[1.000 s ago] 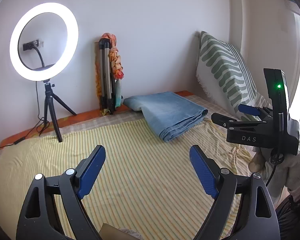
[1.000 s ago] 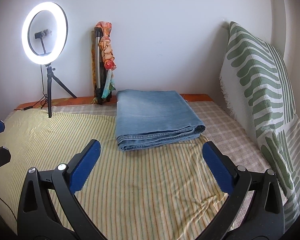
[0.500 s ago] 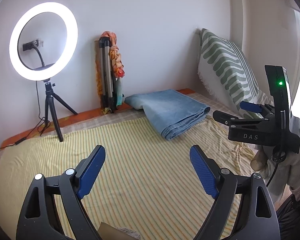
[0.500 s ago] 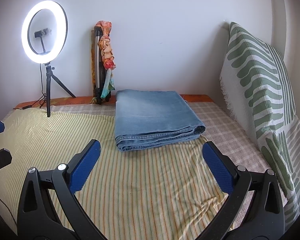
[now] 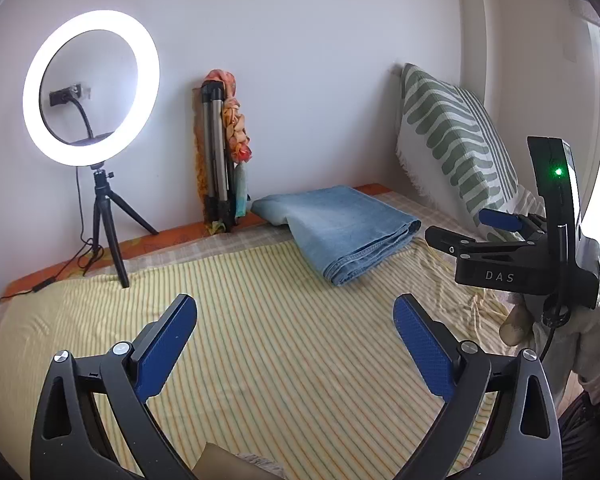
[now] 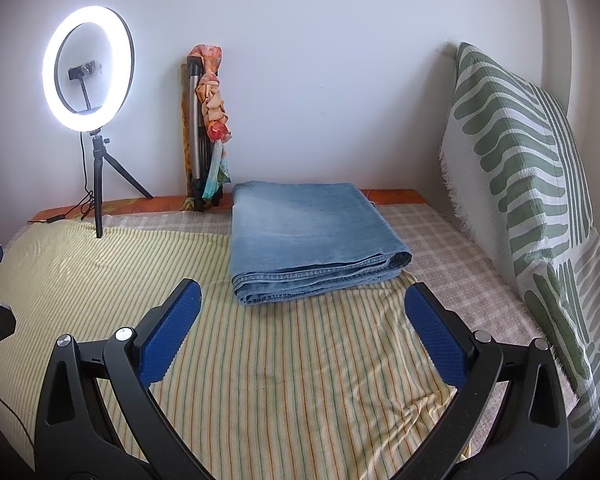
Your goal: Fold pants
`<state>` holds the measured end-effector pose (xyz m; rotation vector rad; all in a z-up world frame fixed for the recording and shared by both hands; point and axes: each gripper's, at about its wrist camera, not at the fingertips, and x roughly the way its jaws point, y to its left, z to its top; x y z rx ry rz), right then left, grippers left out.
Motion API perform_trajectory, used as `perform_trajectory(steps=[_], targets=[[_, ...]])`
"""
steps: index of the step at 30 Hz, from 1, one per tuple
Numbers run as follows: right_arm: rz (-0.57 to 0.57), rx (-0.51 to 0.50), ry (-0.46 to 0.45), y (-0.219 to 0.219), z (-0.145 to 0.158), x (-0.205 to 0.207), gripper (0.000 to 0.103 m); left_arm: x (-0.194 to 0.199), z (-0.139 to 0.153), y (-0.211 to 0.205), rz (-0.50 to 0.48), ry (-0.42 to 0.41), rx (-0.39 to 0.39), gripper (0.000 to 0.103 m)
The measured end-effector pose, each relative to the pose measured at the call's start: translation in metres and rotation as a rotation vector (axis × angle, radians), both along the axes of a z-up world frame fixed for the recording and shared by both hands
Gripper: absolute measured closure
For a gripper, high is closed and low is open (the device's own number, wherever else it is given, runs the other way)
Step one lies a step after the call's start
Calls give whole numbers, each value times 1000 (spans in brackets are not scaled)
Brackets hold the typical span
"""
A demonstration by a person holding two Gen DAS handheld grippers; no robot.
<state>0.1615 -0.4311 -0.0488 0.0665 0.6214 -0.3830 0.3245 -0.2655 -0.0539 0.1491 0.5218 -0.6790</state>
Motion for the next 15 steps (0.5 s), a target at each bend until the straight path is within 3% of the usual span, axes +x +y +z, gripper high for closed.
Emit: perform_trajectory(steps=[15], targets=[[12,-1,-1,7,-2,1,0,-3,1,0,-1,-8,15,4]])
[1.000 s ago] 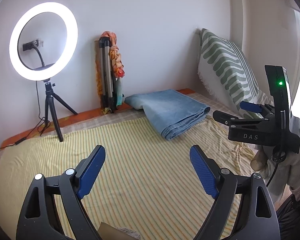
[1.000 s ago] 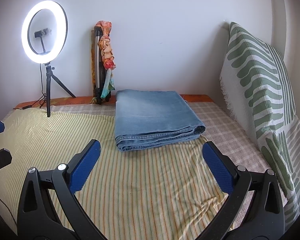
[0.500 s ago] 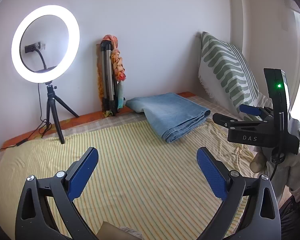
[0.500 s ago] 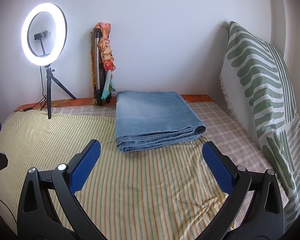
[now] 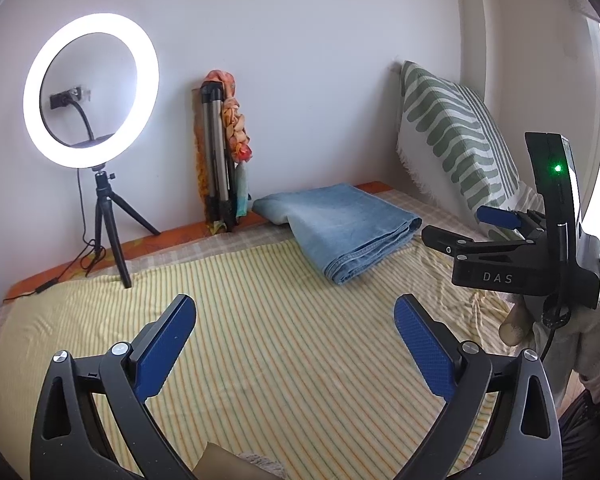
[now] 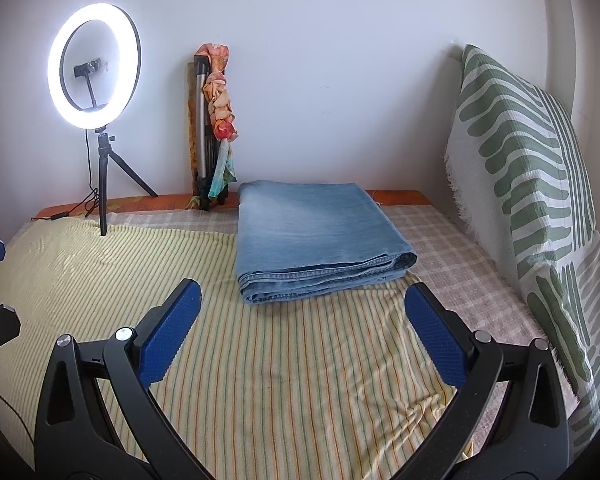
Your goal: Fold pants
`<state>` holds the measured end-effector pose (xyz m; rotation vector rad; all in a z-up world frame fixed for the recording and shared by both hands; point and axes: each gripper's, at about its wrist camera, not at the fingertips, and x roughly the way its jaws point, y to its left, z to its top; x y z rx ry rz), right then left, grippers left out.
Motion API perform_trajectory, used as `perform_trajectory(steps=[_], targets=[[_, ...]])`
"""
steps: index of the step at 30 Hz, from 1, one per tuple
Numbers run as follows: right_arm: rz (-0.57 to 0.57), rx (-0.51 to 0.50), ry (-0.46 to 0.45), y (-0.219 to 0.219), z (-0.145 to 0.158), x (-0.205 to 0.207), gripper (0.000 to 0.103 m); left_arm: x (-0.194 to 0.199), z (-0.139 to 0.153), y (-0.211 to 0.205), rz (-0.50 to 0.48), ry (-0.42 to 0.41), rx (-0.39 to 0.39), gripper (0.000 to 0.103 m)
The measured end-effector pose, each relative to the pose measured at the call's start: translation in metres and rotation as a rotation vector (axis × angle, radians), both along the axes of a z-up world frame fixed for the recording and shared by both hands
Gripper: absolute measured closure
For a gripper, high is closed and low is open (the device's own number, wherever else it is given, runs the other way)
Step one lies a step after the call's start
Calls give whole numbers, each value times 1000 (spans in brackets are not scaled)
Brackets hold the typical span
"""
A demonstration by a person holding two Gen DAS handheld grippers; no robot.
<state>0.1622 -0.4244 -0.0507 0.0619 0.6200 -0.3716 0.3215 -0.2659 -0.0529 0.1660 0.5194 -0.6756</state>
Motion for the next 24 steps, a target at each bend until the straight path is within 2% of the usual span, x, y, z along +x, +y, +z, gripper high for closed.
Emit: perform_trajectory(steps=[8,24], targets=[[2,-1,3,0,0,0,0,1,0,0,-3,11,0,3],[15,1,7,5,-2,2,0,-6,0,4,-1,-30,4,3]])
